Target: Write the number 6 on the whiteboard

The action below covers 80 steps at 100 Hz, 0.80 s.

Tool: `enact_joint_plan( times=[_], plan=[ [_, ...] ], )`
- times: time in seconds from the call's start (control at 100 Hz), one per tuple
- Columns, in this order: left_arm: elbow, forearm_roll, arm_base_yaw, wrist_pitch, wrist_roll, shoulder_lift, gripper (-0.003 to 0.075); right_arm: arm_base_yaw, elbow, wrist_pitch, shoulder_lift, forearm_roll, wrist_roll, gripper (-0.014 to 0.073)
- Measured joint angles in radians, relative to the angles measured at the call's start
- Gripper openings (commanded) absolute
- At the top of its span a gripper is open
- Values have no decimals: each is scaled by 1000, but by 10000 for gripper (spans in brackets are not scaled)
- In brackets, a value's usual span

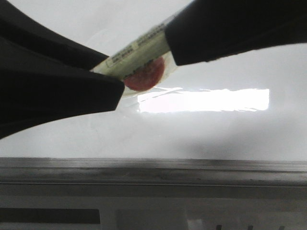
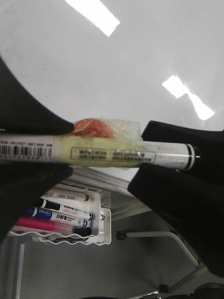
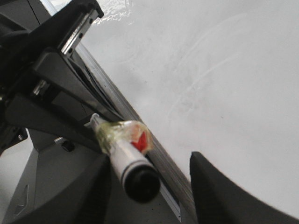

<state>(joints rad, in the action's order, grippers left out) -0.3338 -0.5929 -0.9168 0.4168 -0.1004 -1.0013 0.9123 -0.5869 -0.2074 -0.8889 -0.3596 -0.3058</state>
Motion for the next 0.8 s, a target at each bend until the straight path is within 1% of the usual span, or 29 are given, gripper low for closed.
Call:
enact_joint_plan(
  times=[0.17,0.26,0.3,0.31,0.38,0.47,0.62,0.67,0.72,0.77,0.79,0.8],
  plan=[
    [0,0,0,22,0,-26,-20,2,-32,2,-63,-35,-2,330],
    [0,2,0,22,0,-36,-20,2,-41,-2,-90,-48,-2,237],
    [0,4,0,18,0,-37,-20,2,-42,-4,-96,-59,-2,164],
    [0,4,0,18,0,-37,-20,2,-42,-4,-97,-61,-2,164],
    [0,4,0,14,0,-37,-20,6,-44,-6,-100,-74,-2,48],
    [0,-1,0,5,10,-37,-20,12,-48,-17,-100,-88,-2,-69],
    [0,-13,0,0,22,-39,-15,18,-50,-28,-100,-97,-2,-71],
    [0,-13,0,-5,24,-39,11,19,-50,-28,-100,-97,-2,-71],
    [0,-13,0,-9,25,-39,73,19,-50,-28,-100,-99,-2,-71],
    [-2,-9,0,-19,25,-39,175,19,-50,-28,-100,-98,-2,-71],
    [-4,-2,0,-21,25,-39,202,19,-50,-28,-100,-98,-2,-71],
    [-4,1,0,-24,22,-39,230,19,-50,-28,-100,-98,-2,-71]
  ],
)
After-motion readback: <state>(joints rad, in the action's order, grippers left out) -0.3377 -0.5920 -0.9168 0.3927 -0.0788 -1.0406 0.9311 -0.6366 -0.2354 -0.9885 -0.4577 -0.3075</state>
